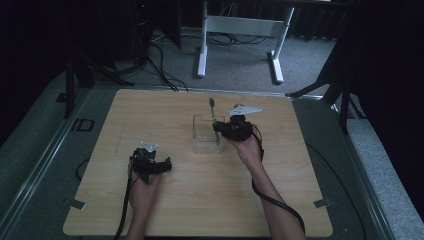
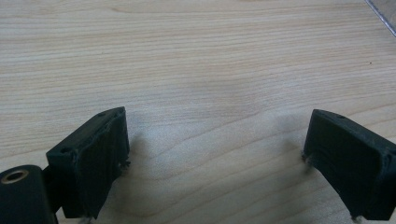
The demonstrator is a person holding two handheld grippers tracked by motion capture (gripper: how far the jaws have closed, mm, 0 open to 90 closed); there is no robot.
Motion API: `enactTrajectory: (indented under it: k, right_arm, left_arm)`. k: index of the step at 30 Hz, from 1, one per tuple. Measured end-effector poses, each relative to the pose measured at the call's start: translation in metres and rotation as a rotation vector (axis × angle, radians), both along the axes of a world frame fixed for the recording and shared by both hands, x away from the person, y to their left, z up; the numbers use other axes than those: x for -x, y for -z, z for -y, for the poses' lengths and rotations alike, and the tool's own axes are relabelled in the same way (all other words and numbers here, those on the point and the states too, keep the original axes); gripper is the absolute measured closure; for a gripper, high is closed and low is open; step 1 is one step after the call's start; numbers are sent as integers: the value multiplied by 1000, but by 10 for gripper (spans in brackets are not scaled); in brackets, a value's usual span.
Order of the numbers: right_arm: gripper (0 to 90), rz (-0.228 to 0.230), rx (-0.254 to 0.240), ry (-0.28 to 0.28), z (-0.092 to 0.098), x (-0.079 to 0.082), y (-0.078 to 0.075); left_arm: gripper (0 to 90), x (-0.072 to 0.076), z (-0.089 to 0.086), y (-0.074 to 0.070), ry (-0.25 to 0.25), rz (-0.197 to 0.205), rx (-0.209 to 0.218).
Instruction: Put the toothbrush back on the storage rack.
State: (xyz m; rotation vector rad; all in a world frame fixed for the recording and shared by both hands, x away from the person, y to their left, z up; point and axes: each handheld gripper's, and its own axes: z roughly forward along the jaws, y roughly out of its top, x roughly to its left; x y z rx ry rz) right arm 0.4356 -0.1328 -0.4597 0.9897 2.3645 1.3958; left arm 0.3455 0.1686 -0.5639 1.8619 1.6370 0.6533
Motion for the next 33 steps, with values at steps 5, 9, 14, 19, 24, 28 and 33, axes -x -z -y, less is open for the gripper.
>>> enactTrajectory:
  k: [5, 9, 14, 19, 24, 28, 33]
  right_arm:
    - [785, 1, 32, -9, -1, 2, 4]
    - [784, -5, 45, -17, -2, 4, 6]
    - [768, -15, 65, -35, -3, 6, 8]
    - [691, -16, 75, -55, -3, 7, 9]
    - [573, -9, 58, -48, -1, 9, 7]
    - [491, -3, 43, -39, 3, 10, 4]
    - [442, 12, 41, -35, 10, 16, 0]
  left_arm:
    - [72, 0, 0, 0, 2, -1, -3]
    - [72, 0, 0, 0, 3, -1, -3]
    - [72, 0, 0, 0, 3, -2, -4]
    - [72, 0, 0, 0, 4, -2, -4]
    - [72, 0, 0, 0, 4, -2, -3]
    - [72, 0, 0, 0, 3, -1, -2]
    - [72, 0, 0, 0, 5, -2, -3]
